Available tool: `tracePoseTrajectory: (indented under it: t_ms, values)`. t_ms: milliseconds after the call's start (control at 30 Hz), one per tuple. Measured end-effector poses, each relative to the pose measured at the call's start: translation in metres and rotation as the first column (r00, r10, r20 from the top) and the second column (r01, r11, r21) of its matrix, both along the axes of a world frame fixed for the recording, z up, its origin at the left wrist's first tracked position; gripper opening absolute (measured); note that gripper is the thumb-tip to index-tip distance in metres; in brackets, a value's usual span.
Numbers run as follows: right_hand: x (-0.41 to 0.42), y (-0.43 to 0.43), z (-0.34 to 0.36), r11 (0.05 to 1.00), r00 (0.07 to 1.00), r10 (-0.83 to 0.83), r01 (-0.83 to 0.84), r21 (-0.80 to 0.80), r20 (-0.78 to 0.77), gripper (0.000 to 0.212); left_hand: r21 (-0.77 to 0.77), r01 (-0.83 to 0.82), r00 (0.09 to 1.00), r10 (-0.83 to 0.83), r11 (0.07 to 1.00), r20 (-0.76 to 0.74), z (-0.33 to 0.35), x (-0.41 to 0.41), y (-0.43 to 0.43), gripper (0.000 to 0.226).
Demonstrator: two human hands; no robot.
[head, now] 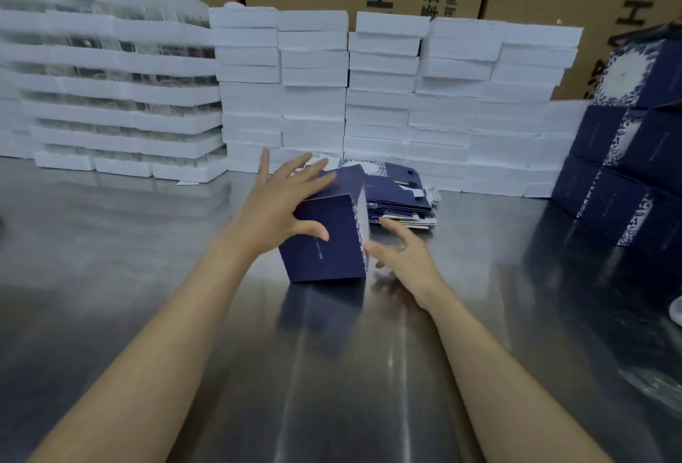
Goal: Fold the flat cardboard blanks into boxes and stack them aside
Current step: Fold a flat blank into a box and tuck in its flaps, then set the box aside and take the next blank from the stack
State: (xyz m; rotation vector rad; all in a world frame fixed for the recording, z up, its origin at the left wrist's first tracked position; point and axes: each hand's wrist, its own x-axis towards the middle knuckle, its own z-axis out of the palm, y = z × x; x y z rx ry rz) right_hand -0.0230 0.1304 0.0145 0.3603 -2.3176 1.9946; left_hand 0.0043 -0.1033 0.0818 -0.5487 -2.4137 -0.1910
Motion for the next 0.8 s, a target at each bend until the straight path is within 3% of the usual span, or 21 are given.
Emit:
tracePoseTrajectory:
  t_ms: [67,133,200,267,333,367,433,533,567,600,667,700,733,800]
  values:
    - [-0.002,-0.005,-0.001,0.998,0.999,0.055,-0.054,0.018,-0.003,0.077,0.144,-0.035,0.964,0.071,0.989,-0.255,-0.022,0.004,-0.008,0.085]
    - [-0.003,-0.006,-0.002,0.994,0.994,0.105,-0.105,0.002,-0.004,0.087,0.386,-0.063,0.922,0.202,0.92,-0.331,-0.049,0.012,-0.011,0.071]
    - [-0.001,-0.006,-0.005,0.988,0.989,0.147,-0.145,0.053,-0.032,0.086,0.58,-0.189,0.915,0.356,0.792,-0.188,-0.066,0.016,-0.007,0.068]
    - [0.002,-0.01,-0.007,0.945,0.976,0.177,-0.133,0.297,-0.127,0.07,0.717,-0.252,0.895,0.438,0.65,-0.082,-0.068,0.016,-0.001,0.062]
    - [0.004,-0.016,-0.007,0.747,0.946,0.226,-0.015,0.664,-0.232,0.056,0.836,-0.221,0.915,0.403,0.502,0.0,-0.062,0.014,0.008,0.06]
    - [0.005,-0.02,-0.008,0.636,0.923,0.265,0.05,0.77,-0.279,0.052,0.878,-0.208,0.935,0.351,0.432,0.049,-0.06,0.013,0.013,0.065]
    - [0.011,-0.025,-0.008,0.554,0.892,0.323,0.092,0.827,-0.316,0.044,0.922,-0.225,0.958,0.243,0.314,0.151,-0.063,0.011,0.021,0.082]
    - [0.015,-0.029,-0.008,0.558,0.882,0.341,0.088,0.825,-0.325,0.037,0.943,-0.265,0.948,0.232,0.199,0.217,-0.064,0.007,0.021,0.1]
    - [0.015,-0.029,-0.009,0.555,0.884,0.336,0.093,0.827,-0.324,0.036,0.928,-0.268,0.939,0.285,0.258,0.192,-0.063,0.005,0.017,0.1]
    - [0.015,-0.029,-0.01,0.556,0.888,0.329,0.093,0.826,-0.321,0.034,0.878,-0.277,0.928,0.345,0.389,0.14,-0.063,0.002,0.012,0.097]
    - [0.013,-0.029,-0.012,0.565,0.89,0.327,0.085,0.821,-0.317,0.033,0.645,-0.323,0.912,0.41,0.693,0.015,-0.067,-0.005,0.0,0.085]
    - [0.011,-0.028,-0.013,0.576,0.889,0.328,0.081,0.814,-0.32,0.032,0.514,-0.346,0.912,0.409,0.785,-0.011,-0.068,-0.009,-0.005,0.077]
    - [0.01,-0.028,-0.014,0.596,0.888,0.322,0.08,0.799,-0.329,0.031,0.424,-0.34,0.924,0.382,0.839,-0.015,-0.068,-0.012,-0.009,0.068]
    - [0.006,-0.028,-0.016,0.681,0.897,0.254,0.099,0.726,-0.361,0.028,0.392,-0.253,0.961,0.277,0.885,-0.006,-0.069,-0.013,-0.012,0.053]
